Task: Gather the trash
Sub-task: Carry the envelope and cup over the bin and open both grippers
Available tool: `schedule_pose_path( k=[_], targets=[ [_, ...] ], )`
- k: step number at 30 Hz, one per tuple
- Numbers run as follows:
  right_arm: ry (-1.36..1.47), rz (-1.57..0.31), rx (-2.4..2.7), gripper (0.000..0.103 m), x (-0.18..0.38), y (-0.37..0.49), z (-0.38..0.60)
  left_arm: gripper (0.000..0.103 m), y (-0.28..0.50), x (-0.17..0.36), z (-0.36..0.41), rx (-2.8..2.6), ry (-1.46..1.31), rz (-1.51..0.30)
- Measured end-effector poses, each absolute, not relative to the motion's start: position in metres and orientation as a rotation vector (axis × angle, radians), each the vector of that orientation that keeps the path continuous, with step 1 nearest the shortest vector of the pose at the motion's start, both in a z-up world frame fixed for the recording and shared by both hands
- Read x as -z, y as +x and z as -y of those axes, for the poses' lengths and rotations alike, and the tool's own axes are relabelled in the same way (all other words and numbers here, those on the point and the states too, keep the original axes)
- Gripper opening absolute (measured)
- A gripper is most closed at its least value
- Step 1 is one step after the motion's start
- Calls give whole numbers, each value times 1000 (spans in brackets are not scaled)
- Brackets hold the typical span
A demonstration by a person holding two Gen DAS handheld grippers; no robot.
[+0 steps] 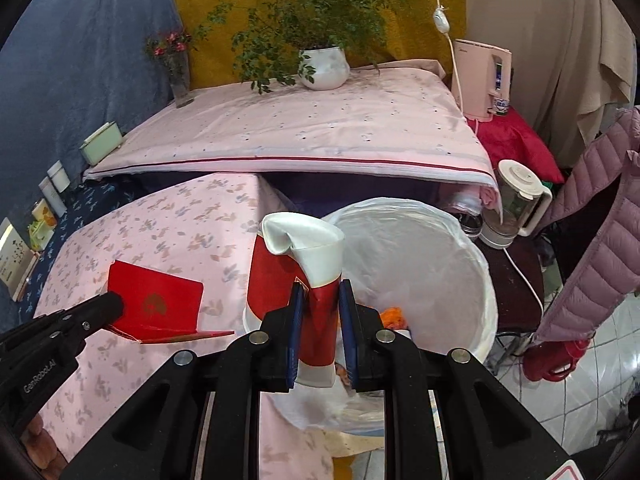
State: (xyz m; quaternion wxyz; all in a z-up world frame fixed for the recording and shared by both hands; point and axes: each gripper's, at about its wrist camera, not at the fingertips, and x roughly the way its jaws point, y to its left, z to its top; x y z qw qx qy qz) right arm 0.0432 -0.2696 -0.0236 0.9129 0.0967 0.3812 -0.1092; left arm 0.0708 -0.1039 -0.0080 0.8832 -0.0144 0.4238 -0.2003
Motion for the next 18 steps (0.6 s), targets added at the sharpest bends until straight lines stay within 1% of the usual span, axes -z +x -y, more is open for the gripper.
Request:
schedule_pose_path(
  k=[9,16,18],
  targets=[
    [246,-805,284,17,39,35,317,1,67,9,170,501,13,-894],
    [264,-811,303,16,43,34,336,4,72,22,195,515,22,-933],
    [265,-813,306,16,45,36,339,13,74,25,197,498,23,-945]
  ],
)
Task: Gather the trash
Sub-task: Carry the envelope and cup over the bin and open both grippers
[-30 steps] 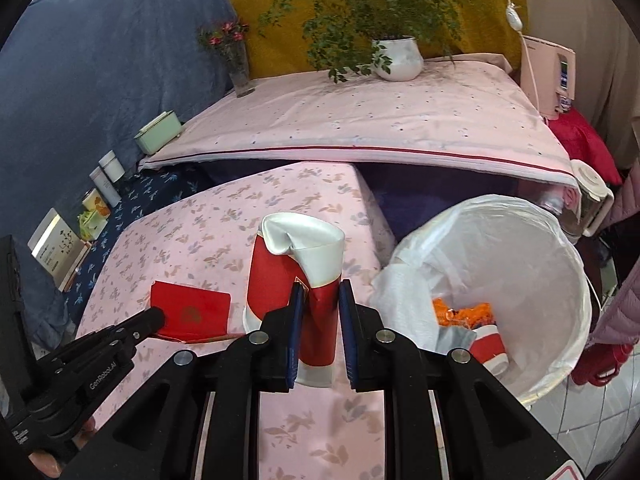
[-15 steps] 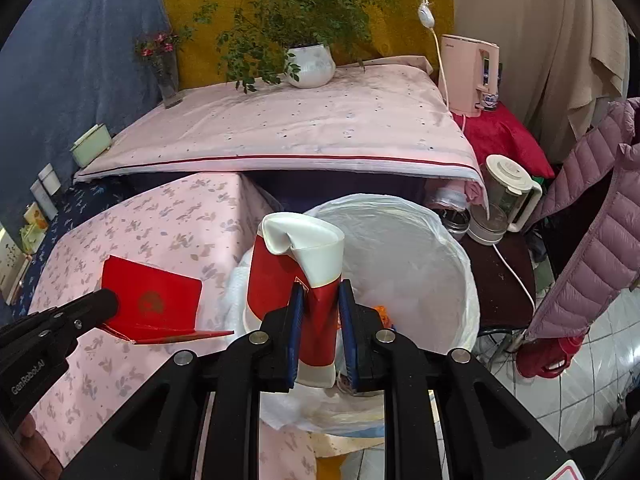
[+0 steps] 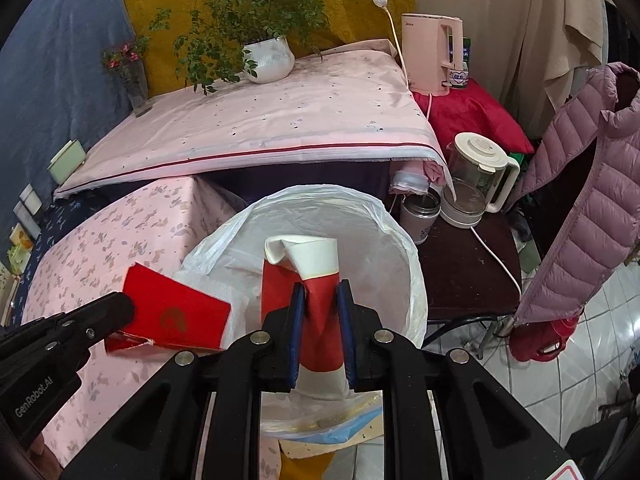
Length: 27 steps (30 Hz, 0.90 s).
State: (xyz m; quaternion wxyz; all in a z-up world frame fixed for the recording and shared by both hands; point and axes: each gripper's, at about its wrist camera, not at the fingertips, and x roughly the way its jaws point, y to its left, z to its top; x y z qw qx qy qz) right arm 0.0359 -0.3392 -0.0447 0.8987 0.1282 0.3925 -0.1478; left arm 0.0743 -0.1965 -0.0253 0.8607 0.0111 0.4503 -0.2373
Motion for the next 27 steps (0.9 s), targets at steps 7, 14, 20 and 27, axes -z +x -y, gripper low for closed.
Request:
schedule_pose_path(
  k=[7,14,20,27],
  targets=[
    [257,-825,290,15,50,44,339,29,81,32,192,448,26,-954],
    [240,-828,267,15,50,54,331,40,86,34,184,407,30,-945],
    [231,-827,259,16,49,60,327,40,90,35,176,388,21,-944],
    [207,-827,248,16,47,65,321,44,93,35,171,373,18,-937]
  ],
)
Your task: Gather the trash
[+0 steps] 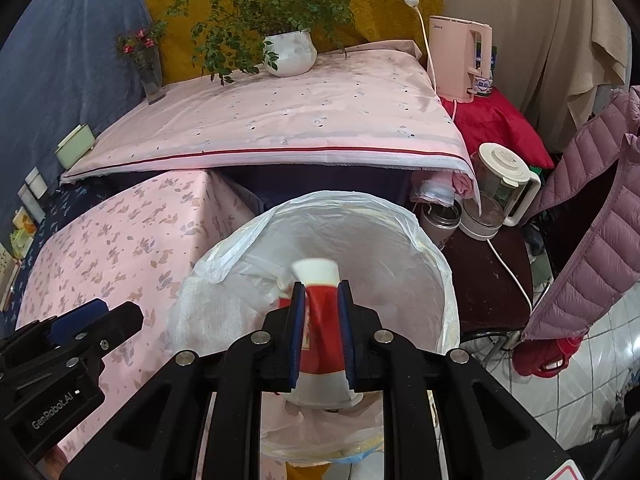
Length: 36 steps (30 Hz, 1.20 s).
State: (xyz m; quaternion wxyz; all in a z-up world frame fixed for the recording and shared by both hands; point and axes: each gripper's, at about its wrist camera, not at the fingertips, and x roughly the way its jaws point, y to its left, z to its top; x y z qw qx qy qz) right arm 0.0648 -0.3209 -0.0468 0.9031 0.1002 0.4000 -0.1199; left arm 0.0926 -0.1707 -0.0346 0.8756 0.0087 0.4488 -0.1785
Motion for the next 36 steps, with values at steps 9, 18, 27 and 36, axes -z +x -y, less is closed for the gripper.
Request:
schedule_pose_path(
  k=[9,18,27,36],
  targets=[
    [143,-861,204,27,45,65,305,52,91,39,154,309,32,-932],
    [98,-885,164,42,45,55,286,57,83,49,133,258,32,-947],
    [36,-882,175,71,45,37,268,73,65,51,109,188,48,-941],
    [15,-888,174,84,47,21,257,85,47,54,94,147,71,-928]
  ],
)
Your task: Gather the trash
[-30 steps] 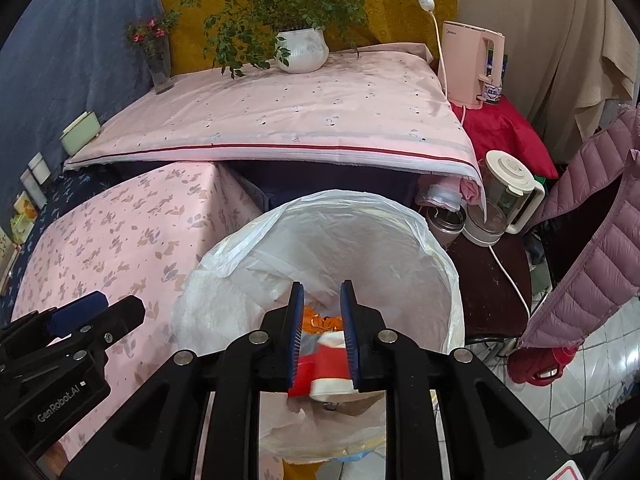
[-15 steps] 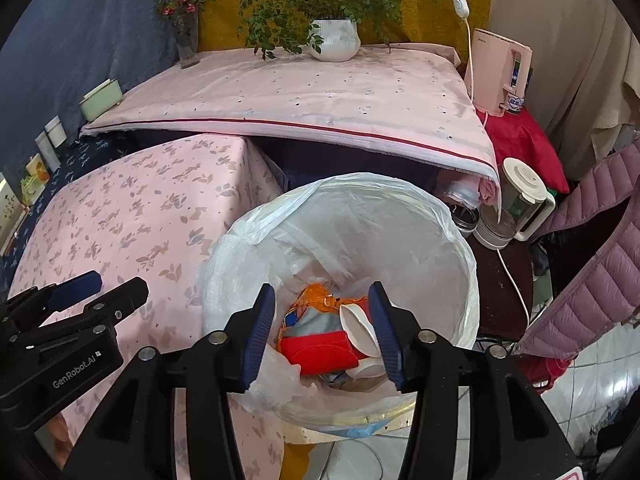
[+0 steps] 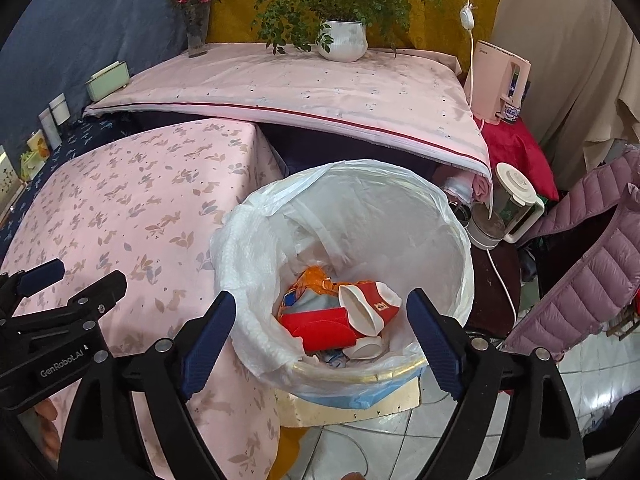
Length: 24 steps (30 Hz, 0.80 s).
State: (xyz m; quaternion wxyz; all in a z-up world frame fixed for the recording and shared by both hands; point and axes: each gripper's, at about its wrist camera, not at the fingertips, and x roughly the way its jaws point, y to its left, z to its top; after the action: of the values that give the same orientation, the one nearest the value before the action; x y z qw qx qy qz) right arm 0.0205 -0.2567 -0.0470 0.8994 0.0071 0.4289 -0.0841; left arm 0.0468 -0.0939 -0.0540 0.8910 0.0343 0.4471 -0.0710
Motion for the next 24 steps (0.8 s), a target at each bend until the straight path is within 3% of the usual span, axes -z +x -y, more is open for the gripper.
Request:
schedule_pose_path(
  k=[3,8,24],
  targets=[
    [-2,-880,188,85,47,15,253,85,42,54,91,146,68,-924],
    [1,-879,205,97,46,6,253,89,35,51,88,140,58,-916],
    [-3,-869,231,96,38,-2,259,91,31,46,101,157,73,-904]
  ],
)
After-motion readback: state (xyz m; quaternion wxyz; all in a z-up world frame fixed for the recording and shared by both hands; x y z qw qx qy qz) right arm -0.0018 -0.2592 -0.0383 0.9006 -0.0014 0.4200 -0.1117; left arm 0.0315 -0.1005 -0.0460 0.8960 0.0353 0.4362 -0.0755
